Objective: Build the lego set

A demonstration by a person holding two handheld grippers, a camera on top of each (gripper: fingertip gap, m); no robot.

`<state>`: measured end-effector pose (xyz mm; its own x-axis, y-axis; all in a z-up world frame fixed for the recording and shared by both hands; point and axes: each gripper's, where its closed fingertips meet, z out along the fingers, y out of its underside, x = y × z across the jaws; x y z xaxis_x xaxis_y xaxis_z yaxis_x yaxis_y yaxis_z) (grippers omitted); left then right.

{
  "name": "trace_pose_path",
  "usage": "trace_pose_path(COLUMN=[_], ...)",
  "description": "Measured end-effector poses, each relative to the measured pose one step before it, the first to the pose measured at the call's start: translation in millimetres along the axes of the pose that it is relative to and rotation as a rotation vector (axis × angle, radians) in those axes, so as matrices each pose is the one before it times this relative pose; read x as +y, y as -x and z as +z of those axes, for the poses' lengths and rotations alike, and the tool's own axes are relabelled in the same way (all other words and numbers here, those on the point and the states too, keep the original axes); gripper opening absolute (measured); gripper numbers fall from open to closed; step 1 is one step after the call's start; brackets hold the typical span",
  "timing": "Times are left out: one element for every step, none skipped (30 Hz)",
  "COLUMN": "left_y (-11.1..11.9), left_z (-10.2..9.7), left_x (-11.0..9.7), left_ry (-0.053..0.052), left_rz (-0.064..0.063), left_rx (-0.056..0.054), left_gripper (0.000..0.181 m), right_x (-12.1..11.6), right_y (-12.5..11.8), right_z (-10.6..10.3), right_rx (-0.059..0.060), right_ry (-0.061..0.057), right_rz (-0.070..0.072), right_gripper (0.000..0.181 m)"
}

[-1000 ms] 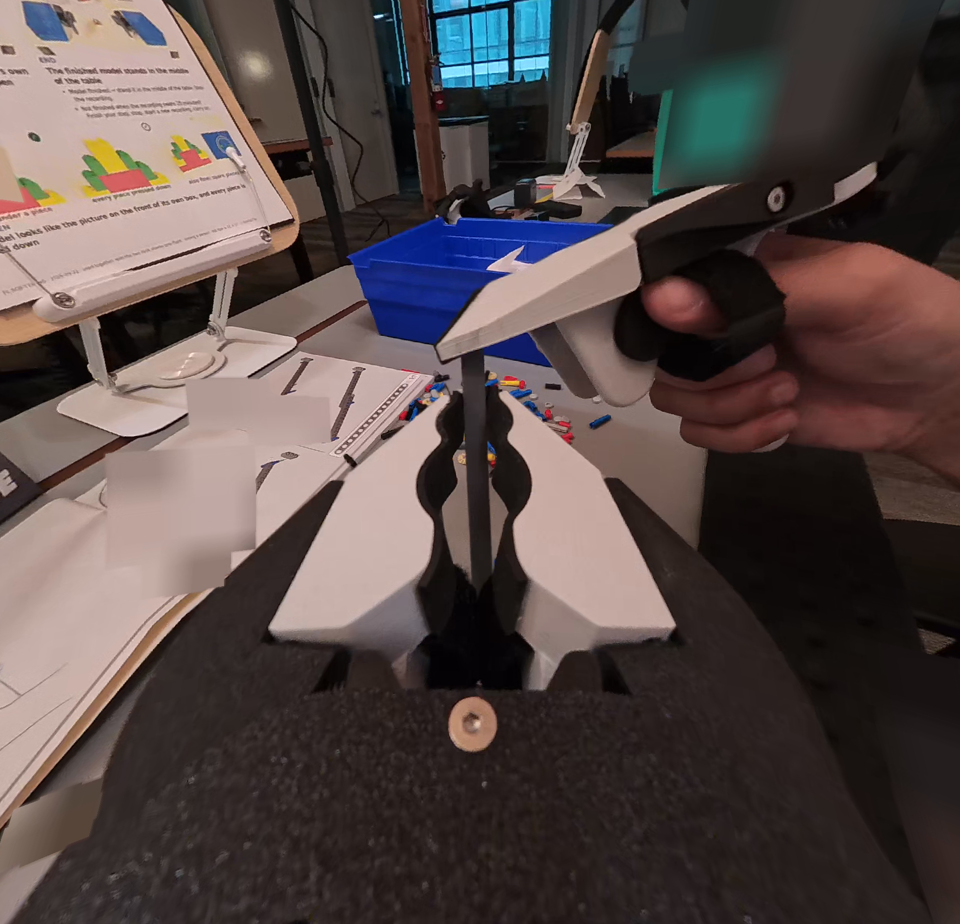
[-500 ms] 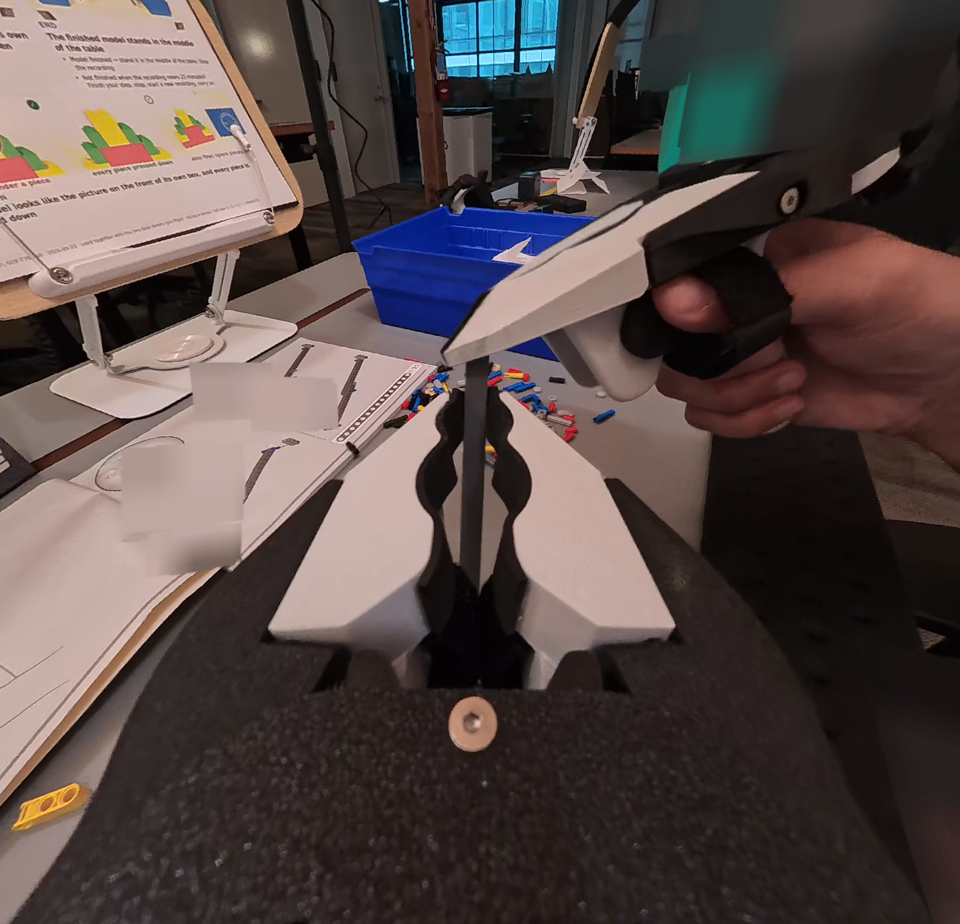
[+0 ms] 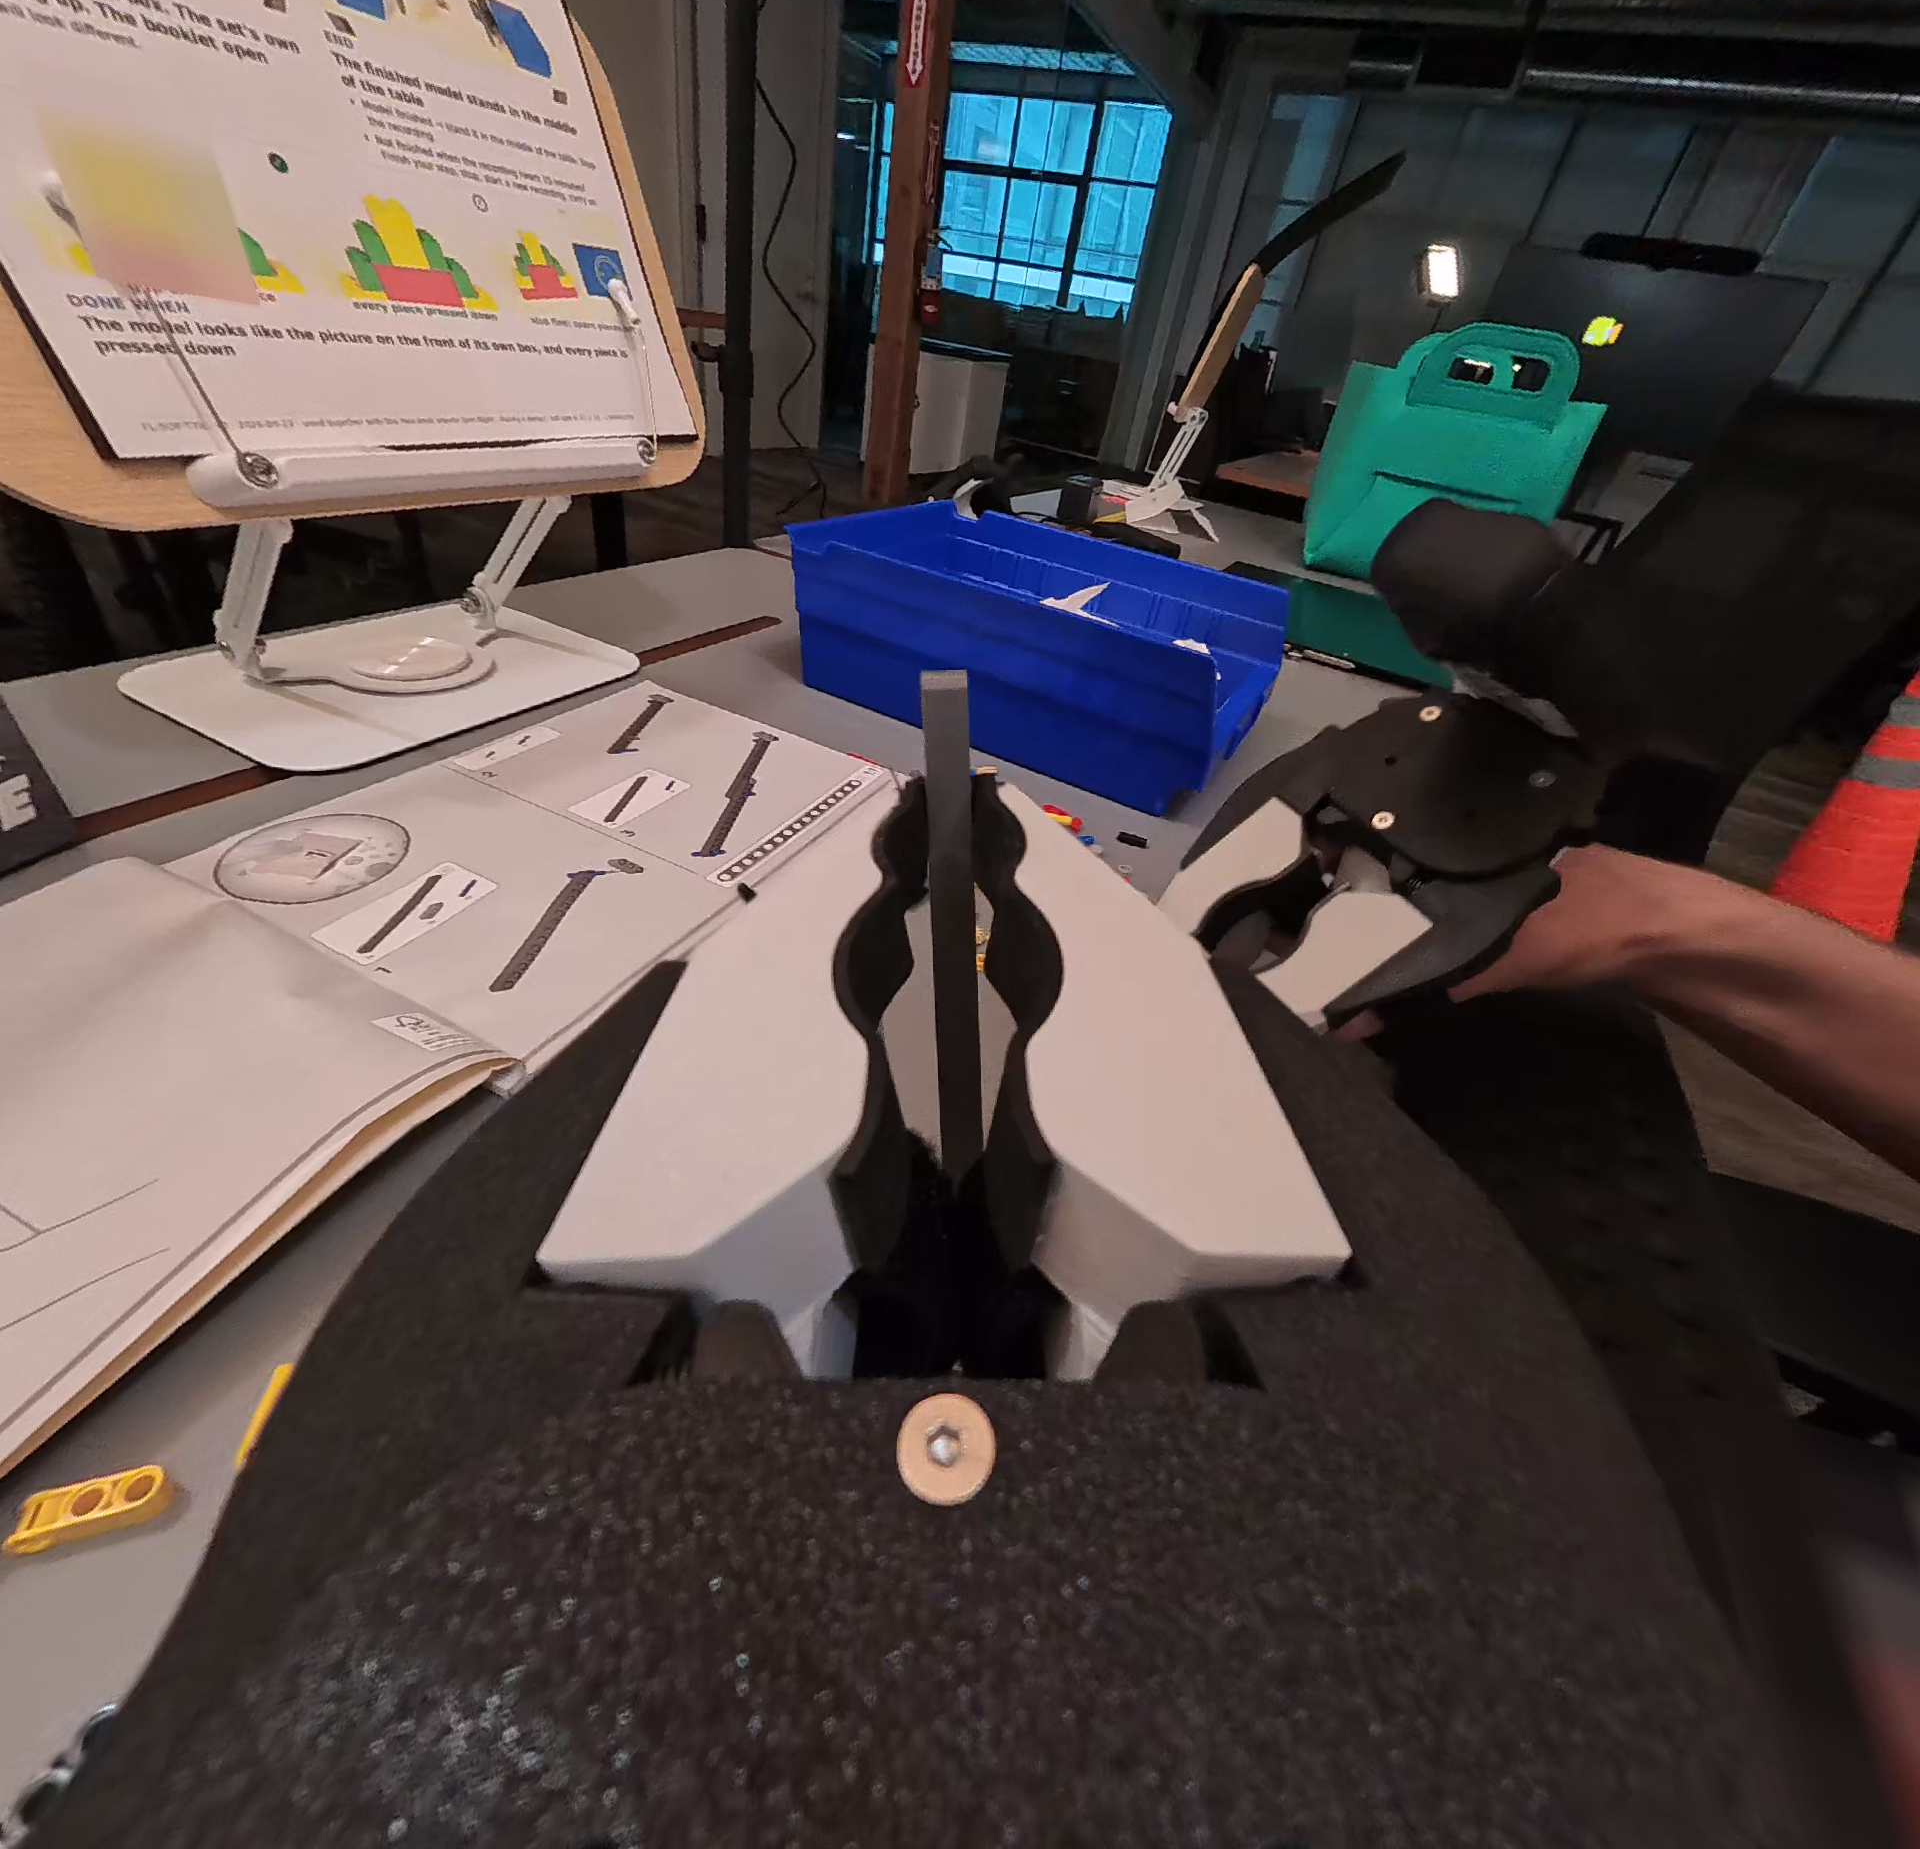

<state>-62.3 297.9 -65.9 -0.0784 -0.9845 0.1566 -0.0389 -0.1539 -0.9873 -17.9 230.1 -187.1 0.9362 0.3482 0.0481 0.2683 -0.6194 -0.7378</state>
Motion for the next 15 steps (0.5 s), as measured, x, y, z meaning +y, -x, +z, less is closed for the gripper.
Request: trace_pose_path(left_y=[-0.3, -0.81, -1.05, -0.93, -0.6, -0.12, 0.27, 0.59, 0.66, 0.41, 0.37, 0.17, -0.08, -0.64, -0.6], left_z=[0.01, 0.16, 0.04, 0.02, -0.28, -0.45, -0.56, -0.41, -0.18, 0.23, 0.45, 0.41, 0.4, 0.32, 0.42], left_x=[-0.36, -0.31, -0.37, -0.22, -0.29, -0.98, -1.25, -1.33, -0.62, 0.15, 0.83, 0.81, 0.17, -0.23, -0.25], left_ry=[-0.001, -0.0004, -0.0018, -0.0022, -0.003, -0.0055, -0.0067, -0.0059, -0.0021, 0.002, 0.0047, 0.0043, 0.0018, 0.0002, 0.0001], left_rz=[0.0161, 0.0157, 0.0126, 0.0066, 0.0005, -0.0013, 0.0008, 0.0032, 0.0032, 0.0021, 0.0019, 0.0025, 0.0032, 0.0031, 0.0027], left_rx=[-0.0031, 0.0005, 0.0028, 0.0042, 0.0037, 0.0017, -0.0002, -0.0021, -0.0014, 0.0004, 0.0004, -0.0008, 0.0003, 0.0025, 0.0029], left_gripper=[0.006, 0.007, 0.006, 0.006, 0.006, 0.007, 0.007, 0.007, 0.007, 0.007, 0.007, 0.007, 0.007, 0.006, 0.007], right_x=[2.8, 1.5, 0.92, 1.56, 1.98, 2.18, 1.88, 1.94, 1.71, -0.09, 0.29, 0.05, -0.18, -0.39, -0.41], right_y=[-0.13, 0.54, 1.92, 2.08, -0.2, -0.24, -0.48, -1.15, 0.15, -0.21, -0.8, -0.97, -0.13, -0.02, -0.16], right_z=[4.99, 3.75, 2.78, 2.44, 2.44, 2.08, 1.31, 0.66, 0.36, -0.22, -0.14, 0.12, 0.15, 0.39, 0.42], right_rx=[-0.0036, -0.0114, -0.0185, -0.0167, -0.0004, 0.0053, 0.0107, 0.0145, 0.0044, 0.0046, 0.0058, 0.005, -0.0031, -0.0043, -0.0041], right_ry=[0.0151, 0.0078, 0.0012, 0.0041, 0.0061, 0.0068, 0.0044, 0.0043, 0.0022, -0.0083, -0.004, -0.0022, -0.0014, -0.0032, -0.003], right_rz=[-0.0106, -0.0004, 0.0022, 0.0027, 0.0002, -0.0078, -0.0095, -0.0055, -0.0017, 0.003, 0.0009, 0.0021, 0.0028, 0.0037, 0.0041], right_gripper=[0.021, 0.021, 0.021, 0.023, 0.023, 0.023, 0.022, 0.022, 0.022, 0.021, 0.021, 0.019, 0.018, 0.018, 0.017])
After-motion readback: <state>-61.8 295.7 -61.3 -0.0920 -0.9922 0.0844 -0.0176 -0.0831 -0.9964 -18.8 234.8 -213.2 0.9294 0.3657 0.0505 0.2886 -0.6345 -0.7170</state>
